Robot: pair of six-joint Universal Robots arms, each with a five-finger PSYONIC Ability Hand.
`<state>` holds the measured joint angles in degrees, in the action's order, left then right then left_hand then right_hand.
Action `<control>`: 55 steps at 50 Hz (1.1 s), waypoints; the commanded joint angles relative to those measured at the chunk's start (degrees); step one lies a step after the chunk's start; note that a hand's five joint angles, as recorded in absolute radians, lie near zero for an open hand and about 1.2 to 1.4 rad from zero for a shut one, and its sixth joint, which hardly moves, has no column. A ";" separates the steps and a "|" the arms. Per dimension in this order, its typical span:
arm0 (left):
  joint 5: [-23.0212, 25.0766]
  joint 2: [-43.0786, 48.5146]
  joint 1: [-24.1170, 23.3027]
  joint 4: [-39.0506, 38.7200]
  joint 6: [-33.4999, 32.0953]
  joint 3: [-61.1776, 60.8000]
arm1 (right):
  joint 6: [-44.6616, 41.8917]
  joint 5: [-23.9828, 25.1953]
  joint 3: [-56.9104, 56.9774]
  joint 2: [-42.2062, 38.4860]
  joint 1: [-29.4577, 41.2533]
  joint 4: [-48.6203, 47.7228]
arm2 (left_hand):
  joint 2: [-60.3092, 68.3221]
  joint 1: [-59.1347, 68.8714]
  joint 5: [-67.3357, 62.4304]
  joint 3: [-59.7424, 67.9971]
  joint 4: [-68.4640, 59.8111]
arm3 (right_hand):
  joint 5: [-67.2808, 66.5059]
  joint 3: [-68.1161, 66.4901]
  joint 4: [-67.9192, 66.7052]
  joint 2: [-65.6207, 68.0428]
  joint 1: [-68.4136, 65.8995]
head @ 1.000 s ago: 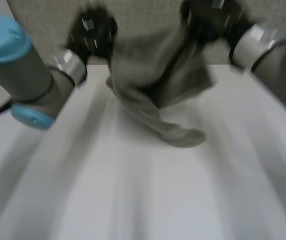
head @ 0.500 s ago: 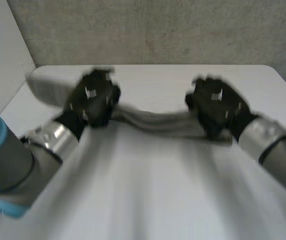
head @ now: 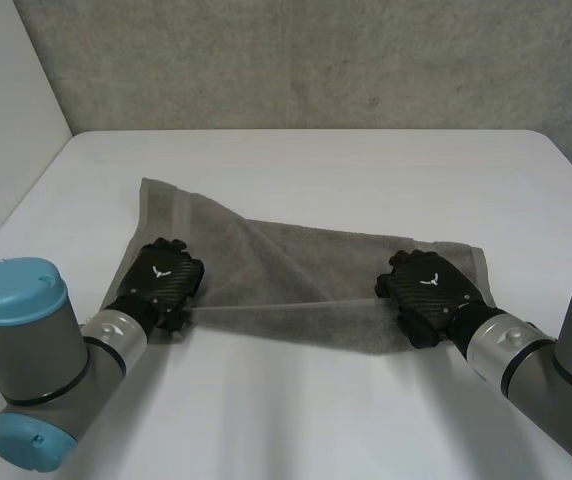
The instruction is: Fold the towel.
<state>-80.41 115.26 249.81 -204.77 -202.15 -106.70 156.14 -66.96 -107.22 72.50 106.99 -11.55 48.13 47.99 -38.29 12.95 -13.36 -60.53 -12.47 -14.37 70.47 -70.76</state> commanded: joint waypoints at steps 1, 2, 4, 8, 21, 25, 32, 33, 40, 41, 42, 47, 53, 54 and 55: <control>-4.39 -0.13 -0.98 -0.19 0.09 -0.09 | 6.89 0.08 0.52 -1.40 -0.82 -0.84 | -8.79 -8.66 8.96 -2.95 3.36 | 0.23 2.47 4.37 -0.17 0.46; -5.28 -0.13 -1.16 -0.27 0.27 0.00 | 7.16 0.08 0.52 -1.66 -0.74 -0.76 | -11.48 -11.34 11.64 -2.95 3.36 | 0.23 2.47 4.37 -0.17 0.46; -5.98 -0.04 -1.25 -0.19 0.27 0.09 | 7.25 0.08 0.52 -2.01 -0.73 -0.76 | -13.50 -13.37 13.67 -2.95 3.36 | 0.23 2.47 4.37 -0.17 0.46; -6.51 -0.13 -2.13 -0.27 0.27 0.26 | 7.51 0.34 0.61 -2.01 -0.91 -0.67 | -15.37 -15.24 15.54 -2.95 3.36 | -9.42 2.47 4.37 9.48 -9.19; -10.64 1.36 -8.45 -0.19 0.88 2.37 | 7.42 0.52 -0.09 2.12 -7.41 -0.67 | -26.64 -26.50 26.80 -2.95 3.36 | -9.47 2.47 4.37 9.53 -9.24; -11.17 1.90 -10.39 -0.19 0.97 2.90 | 7.51 0.52 -0.18 1.94 -7.59 -0.49 | -27.65 -27.52 27.82 -2.95 3.36 | -9.47 2.47 4.37 9.53 -9.24; -11.52 2.24 -13.38 -0.19 1.59 3.86 | 8.21 0.43 -0.09 1.94 -7.77 -0.84 | -26.48 -26.35 26.65 -2.95 3.36 | -9.47 2.47 4.37 9.53 -9.24; -11.52 2.25 -13.38 -0.19 1.59 3.87 | 8.21 0.43 -0.09 1.94 -7.77 -0.84 | -26.47 -26.34 26.64 -2.95 3.36 | -9.47 2.47 4.37 9.53 -9.24; -14.42 5.05 -13.64 -0.10 1.68 5.79 | 12.87 0.52 0.44 2.12 -8.73 -0.76 | -20.78 -20.65 20.95 -2.95 3.36 | -9.47 2.47 4.37 9.53 -9.24; -14.42 5.06 -13.64 -0.10 1.68 5.80 | 12.87 0.52 0.44 2.12 -8.73 -0.76 | -20.75 -20.62 20.92 -2.95 3.36 | -9.47 2.47 4.37 9.53 -9.24; -15.38 5.58 -13.64 -0.01 1.68 6.23 | 12.96 0.52 0.44 2.21 -8.99 -0.76 | -15.76 -15.63 15.93 -2.95 3.36 | -9.47 2.47 4.37 9.53 -9.24; -16.62 6.64 -13.03 -0.01 1.68 6.85 | 12.96 1.48 0.44 2.29 -9.08 -0.49 | -5.96 -5.82 6.12 -2.95 3.36 | -9.47 2.47 4.37 9.53 -9.24; -16.97 7.08 -11.54 -0.19 1.59 6.94 | 13.05 1.57 0.43 2.29 -9.08 -0.32 | -6.12 -5.99 6.29 -2.95 3.36 | -9.47 2.47 4.37 9.53 -9.24; -16.97 7.08 -11.53 -0.19 1.59 6.94 | 13.05 1.66 0.44 2.29 -9.08 -0.23 | -6.12 -5.99 6.29 -2.95 3.36 | -9.47 2.47 4.37 9.53 -9.24; -17.41 6.99 -11.01 -0.19 1.59 7.03 | 13.05 1.66 0.44 2.29 -9.08 -0.23 | -6.12 -5.99 6.29 -2.95 3.36 | -9.47 2.47 4.37 9.53 -9.24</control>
<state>-97.24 122.26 237.37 -204.84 -200.51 -99.72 169.25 -65.45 -106.87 74.79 97.91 -11.91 41.73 41.80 -31.52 12.95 -13.36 -66.61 -12.47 -14.37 75.47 -75.60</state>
